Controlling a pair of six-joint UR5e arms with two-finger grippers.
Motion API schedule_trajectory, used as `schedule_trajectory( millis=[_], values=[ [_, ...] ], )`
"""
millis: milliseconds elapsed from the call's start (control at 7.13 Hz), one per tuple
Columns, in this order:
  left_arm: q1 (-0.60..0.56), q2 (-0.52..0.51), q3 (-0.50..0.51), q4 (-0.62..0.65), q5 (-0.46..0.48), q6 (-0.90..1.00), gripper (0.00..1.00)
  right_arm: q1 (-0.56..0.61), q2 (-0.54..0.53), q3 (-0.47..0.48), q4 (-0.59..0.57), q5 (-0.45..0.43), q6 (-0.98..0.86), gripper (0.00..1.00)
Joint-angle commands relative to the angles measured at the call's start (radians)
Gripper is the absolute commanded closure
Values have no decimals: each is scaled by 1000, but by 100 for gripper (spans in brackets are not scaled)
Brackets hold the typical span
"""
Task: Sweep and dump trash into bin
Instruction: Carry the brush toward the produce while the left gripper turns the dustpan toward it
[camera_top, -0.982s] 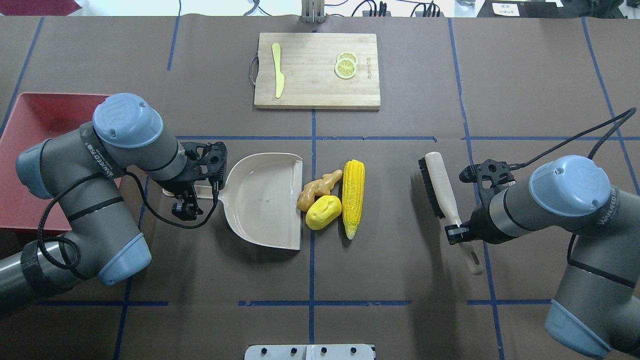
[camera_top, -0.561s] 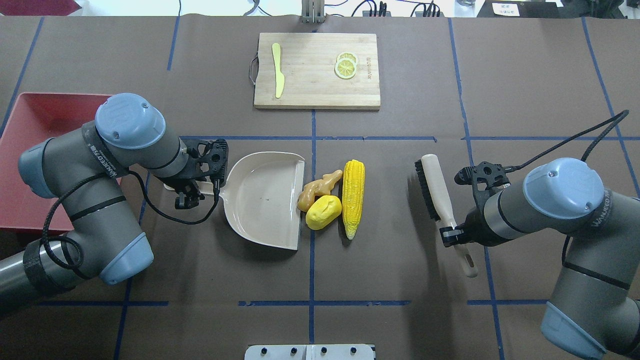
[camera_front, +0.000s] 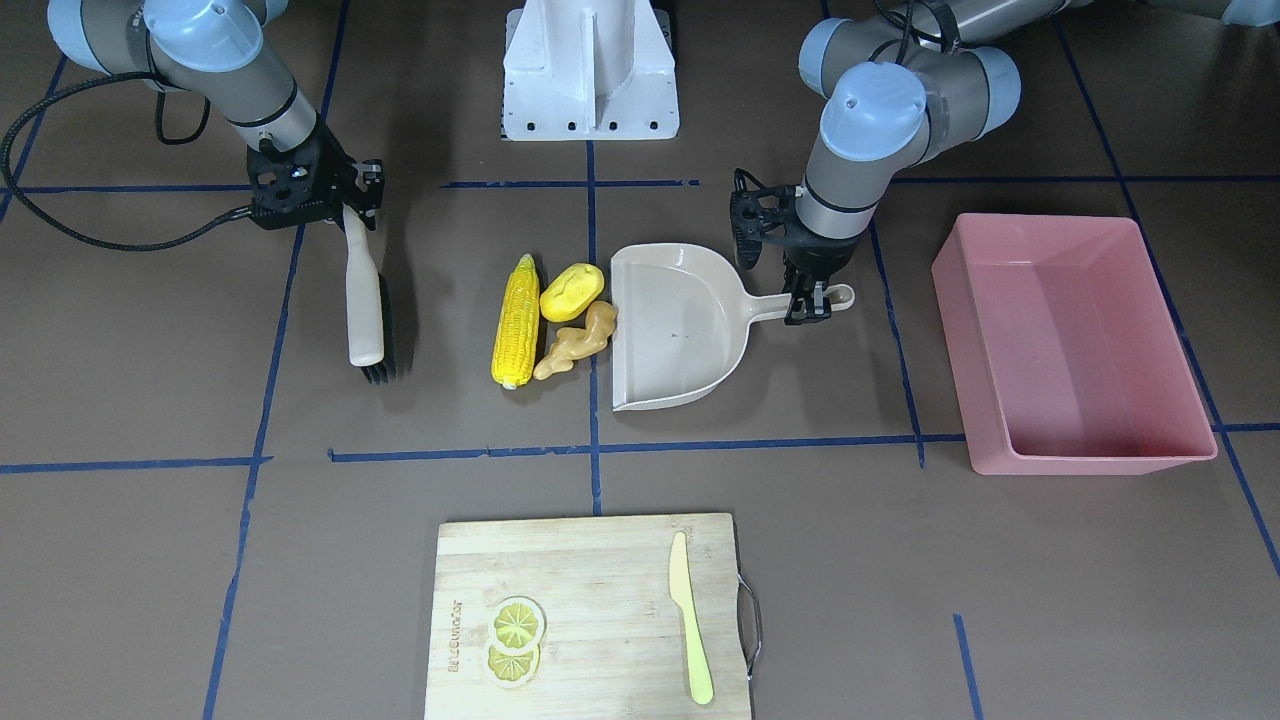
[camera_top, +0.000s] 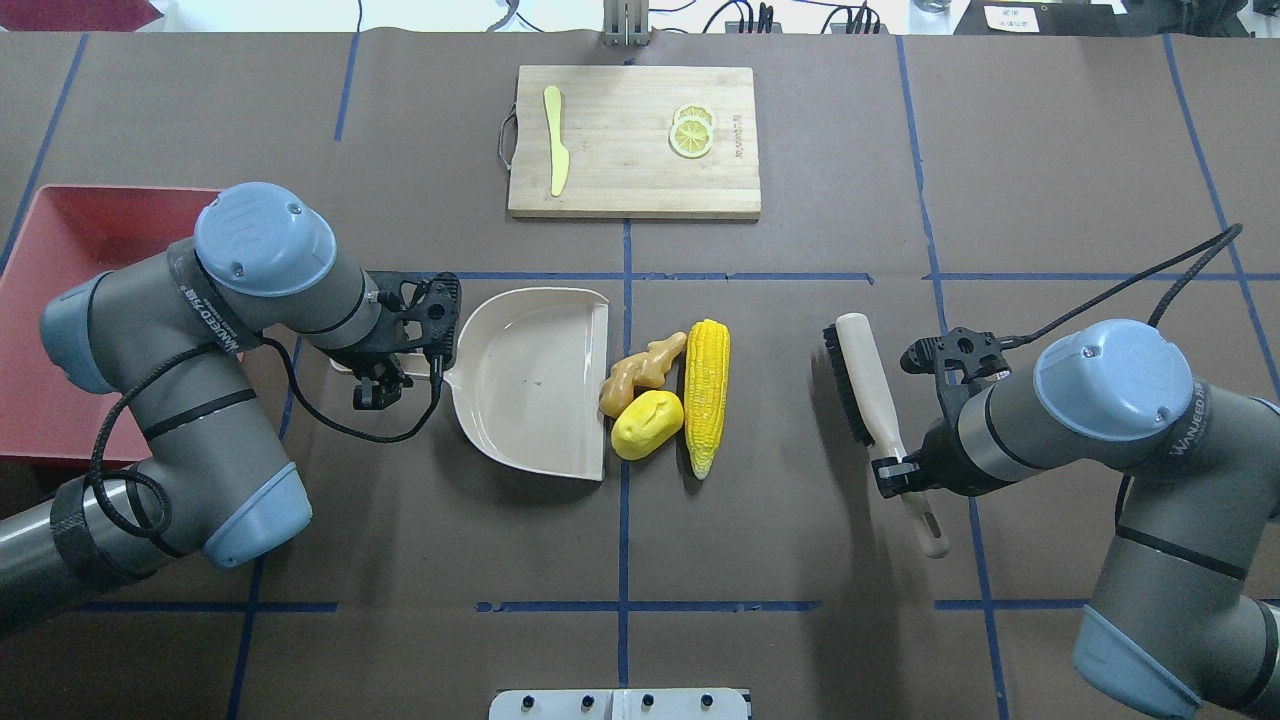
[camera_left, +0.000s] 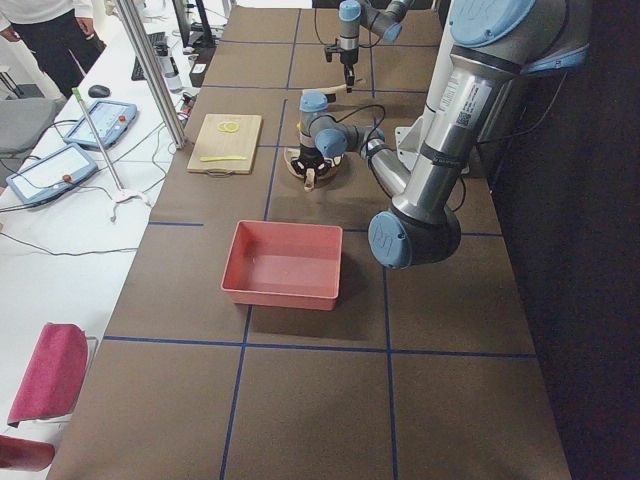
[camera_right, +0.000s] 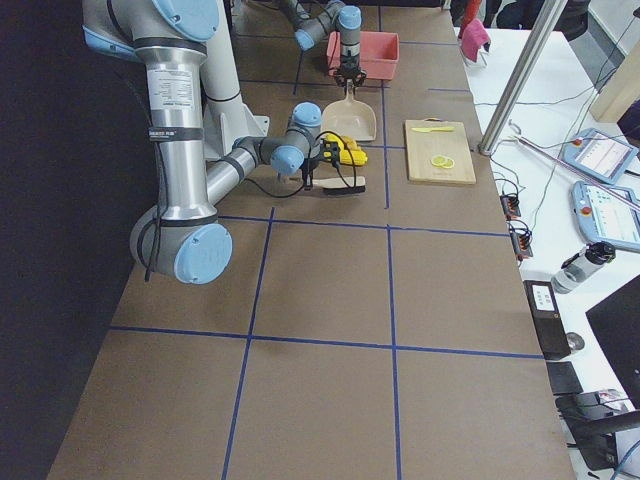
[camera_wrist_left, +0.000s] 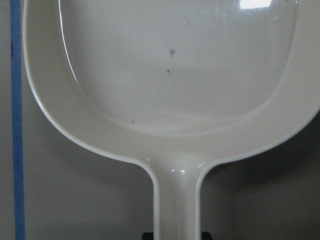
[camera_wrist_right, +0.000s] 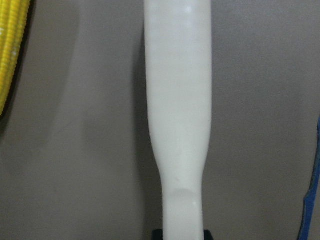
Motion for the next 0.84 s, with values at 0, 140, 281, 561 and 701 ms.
schedule_trajectory(
  millis=[0, 140, 281, 561, 701],
  values=[
    [1, 6, -9, 5, 2, -1, 78, -4, 25, -10, 0, 0, 12, 100],
    [2, 7, -9, 5, 2, -3, 78, -33, 46, -13, 0, 2, 103, 100],
    [3, 7, -9, 7, 2, -6, 79, -50, 72, -27, 0, 0, 134, 100],
    [6, 7, -7, 9, 28, -9, 81, -73, 103, -35, 0, 0, 183, 100],
    [12, 7, -7, 9, 28, -12, 81, -88, 135, -60, 0, -5, 222, 100]
  ],
)
